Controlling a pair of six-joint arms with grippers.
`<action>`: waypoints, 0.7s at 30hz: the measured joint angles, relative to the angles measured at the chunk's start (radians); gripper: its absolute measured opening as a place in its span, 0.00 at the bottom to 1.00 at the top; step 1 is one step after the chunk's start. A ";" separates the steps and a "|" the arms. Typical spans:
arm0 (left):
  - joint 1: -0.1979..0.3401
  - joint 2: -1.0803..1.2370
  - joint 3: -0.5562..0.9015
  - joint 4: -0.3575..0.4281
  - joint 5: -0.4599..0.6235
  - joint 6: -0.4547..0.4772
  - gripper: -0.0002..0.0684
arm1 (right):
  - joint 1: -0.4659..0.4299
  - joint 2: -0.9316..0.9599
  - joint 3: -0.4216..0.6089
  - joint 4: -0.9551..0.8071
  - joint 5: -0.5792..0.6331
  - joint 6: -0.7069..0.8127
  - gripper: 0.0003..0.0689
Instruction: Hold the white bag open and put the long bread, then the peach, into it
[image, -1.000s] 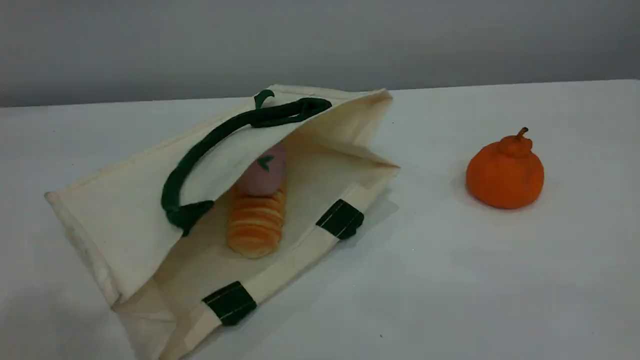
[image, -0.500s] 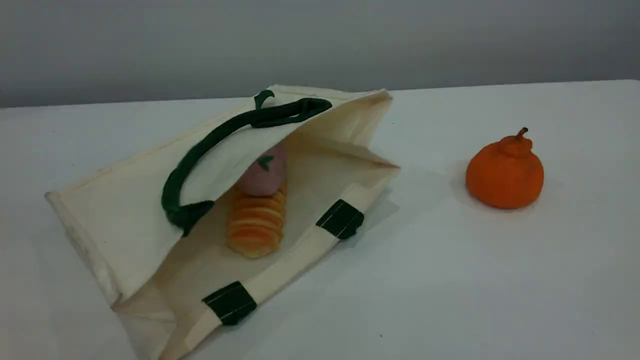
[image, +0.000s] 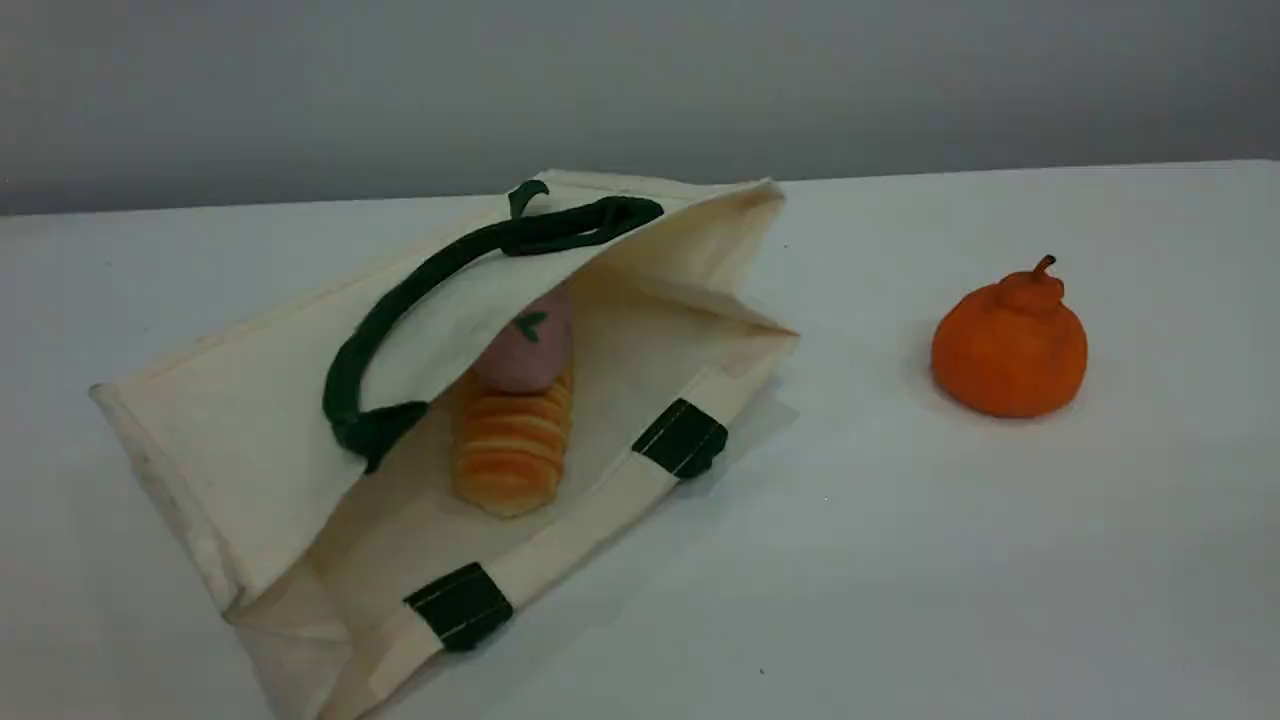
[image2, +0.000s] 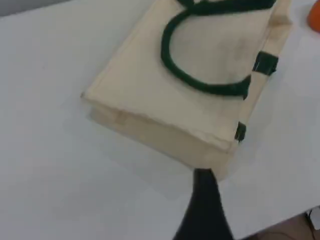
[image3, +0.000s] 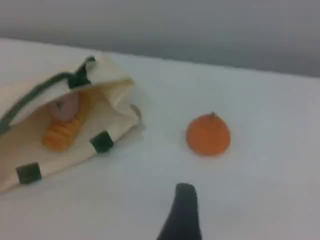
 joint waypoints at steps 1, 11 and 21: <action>0.000 0.000 0.025 0.000 -0.008 0.000 0.74 | 0.000 0.000 0.028 0.000 -0.004 0.000 0.86; 0.000 0.001 0.104 0.002 -0.041 0.000 0.74 | 0.000 0.000 0.169 -0.021 -0.045 0.003 0.86; 0.000 -0.007 0.132 0.023 -0.041 -0.031 0.74 | 0.000 0.000 0.169 -0.021 -0.040 0.008 0.86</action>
